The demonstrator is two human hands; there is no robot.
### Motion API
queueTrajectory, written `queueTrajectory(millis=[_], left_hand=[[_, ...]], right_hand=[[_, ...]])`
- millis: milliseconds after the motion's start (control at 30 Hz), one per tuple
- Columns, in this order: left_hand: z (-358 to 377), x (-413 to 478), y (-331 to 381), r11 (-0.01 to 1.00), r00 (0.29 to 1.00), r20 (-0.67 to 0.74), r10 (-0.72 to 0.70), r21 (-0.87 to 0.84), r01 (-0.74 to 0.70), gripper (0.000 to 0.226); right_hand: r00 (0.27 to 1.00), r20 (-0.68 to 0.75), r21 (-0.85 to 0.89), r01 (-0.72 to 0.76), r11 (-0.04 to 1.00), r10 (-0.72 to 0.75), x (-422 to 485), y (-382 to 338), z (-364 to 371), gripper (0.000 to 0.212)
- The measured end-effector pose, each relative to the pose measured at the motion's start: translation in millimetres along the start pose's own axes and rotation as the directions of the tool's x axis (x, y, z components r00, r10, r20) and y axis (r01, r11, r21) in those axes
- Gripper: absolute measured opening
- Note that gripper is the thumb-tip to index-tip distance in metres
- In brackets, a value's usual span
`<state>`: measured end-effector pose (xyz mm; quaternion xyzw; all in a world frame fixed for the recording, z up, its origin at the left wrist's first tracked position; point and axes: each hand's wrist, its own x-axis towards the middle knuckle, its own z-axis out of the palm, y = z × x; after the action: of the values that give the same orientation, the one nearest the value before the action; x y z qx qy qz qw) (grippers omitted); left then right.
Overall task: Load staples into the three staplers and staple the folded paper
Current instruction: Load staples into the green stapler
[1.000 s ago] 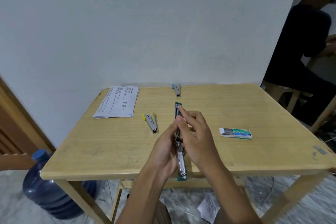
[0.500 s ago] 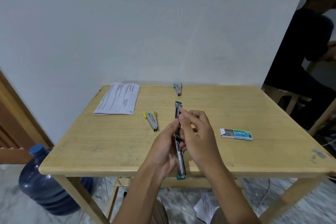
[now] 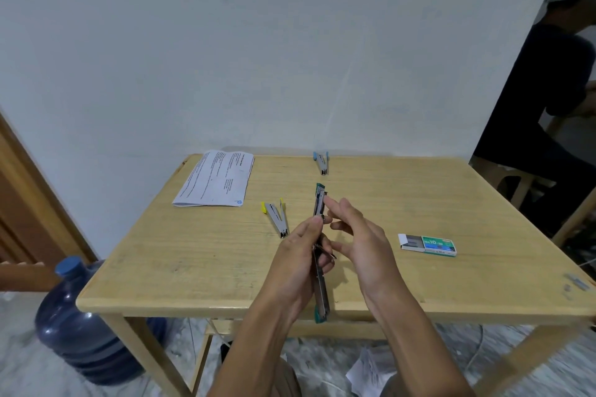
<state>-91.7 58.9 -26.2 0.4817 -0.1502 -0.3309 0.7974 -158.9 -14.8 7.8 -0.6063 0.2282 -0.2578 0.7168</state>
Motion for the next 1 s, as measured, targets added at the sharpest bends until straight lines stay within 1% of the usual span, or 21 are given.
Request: queueTrajectory(millis=[67,167,267,333,400,467,500,533,600,633,667,700,733,767,800,833,867,900,933,1000], left_hand=[[0,0,1,1.0,1.0,-0.004,-0.009,-0.021,0.009,0.028],[4,-1,3,0.997,0.999,-0.017,-0.045,-0.064,0.044,0.026],[6,-1,2,0.992,0.997,-0.037,-0.074,-0.105,0.07,0.026],[6,0,1,0.991,0.996,-0.042,-0.084,-0.107,0.079,0.028],[7,0,0,0.99,0.995,-0.055,-0.088,-0.111,0.082,0.028],[9,2,1,0.989,0.993,-0.072,-0.09,-0.125,0.081,0.026],[9,3,2,0.989,0.993,-0.079,-0.088,-0.128,0.078,0.025],[9,4,2,0.991,0.993,-0.084,-0.084,-0.112,0.074,0.025],[8,7,3,0.998,0.993,-0.097,-0.068,0.001,0.068,0.027],[7,7,3,0.993,0.993,-0.105,-0.048,0.104,0.059,0.028],[7,7,4,0.97,0.995,-0.102,-0.011,0.241,0.035,0.028],[9,7,7,0.907,0.995,-0.086,0.046,0.42,-0.006,0.029],[10,7,8,0.782,0.992,-0.049,0.116,0.621,-0.061,0.028],[10,9,9,0.598,0.983,0.016,0.184,0.792,-0.125,0.026],[10,10,8,0.416,0.97,0.079,0.231,0.893,-0.172,0.025],[10,12,8,0.3,0.959,0.114,0.259,0.934,-0.192,0.024],[10,12,8,0.243,0.948,0.139,0.285,0.946,-0.212,0.024],[11,14,8,0.232,0.934,0.162,0.317,0.942,-0.242,0.023],[10,14,10,0.251,0.921,0.181,0.346,0.927,-0.277,0.021],[11,15,12,0.366,0.914,0.168,0.37,0.878,-0.309,0.022]], right_hand=[[1.0,0.011,-0.058,0.019,0.998,-0.019,-3,0,-1,0.026],[0.999,0.016,-0.104,0.05,0.993,-0.048,-6,0,0,0.034],[0.998,-0.019,-0.159,0.062,0.985,-0.066,-6,7,0,0.041],[0.998,-0.027,-0.164,0.053,0.985,-0.058,-5,10,0,0.042],[0.998,-0.039,-0.129,0.035,0.991,-0.04,-5,10,1,0.041],[0.998,-0.057,-0.015,0.025,1.0,-0.025,-3,10,0,0.035],[0.997,-0.078,0.084,0.001,0.997,0.006,1,13,-2,0.034],[0.993,-0.097,0.22,-0.047,0.974,0.07,5,16,-4,0.035],[0.97,-0.077,0.498,-0.164,0.851,0.232,14,22,-9,0.038],[0.956,-0.044,0.577,-0.213,0.788,0.291,18,23,-9,0.04],[0.941,-0.003,0.628,-0.261,0.733,0.337,21,24,-8,0.04],[0.925,0.038,0.665,-0.305,0.682,0.377,23,23,-5,0.041],[0.908,0.076,0.705,-0.34,0.622,0.411,24,21,-1,0.04],[0.893,0.104,0.742,-0.363,0.564,0.437,26,20,3,0.039],[0.88,0.121,0.767,-0.376,0.52,0.459,28,21,5,0.038],[0.87,0.127,0.782,-0.384,0.492,0.477,29,22,7,0.037],[0.861,0.127,0.794,-0.386,0.47,0.493,30,24,7,0.037],[0.856,0.12,0.806,-0.38,0.454,0.502,29,26,7,0.038],[0.854,0.111,0.816,-0.37,0.444,0.508,29,28,7,0.039],[0.866,0.091,0.842,-0.33,0.426,0.492,30,29,3,0.035]])
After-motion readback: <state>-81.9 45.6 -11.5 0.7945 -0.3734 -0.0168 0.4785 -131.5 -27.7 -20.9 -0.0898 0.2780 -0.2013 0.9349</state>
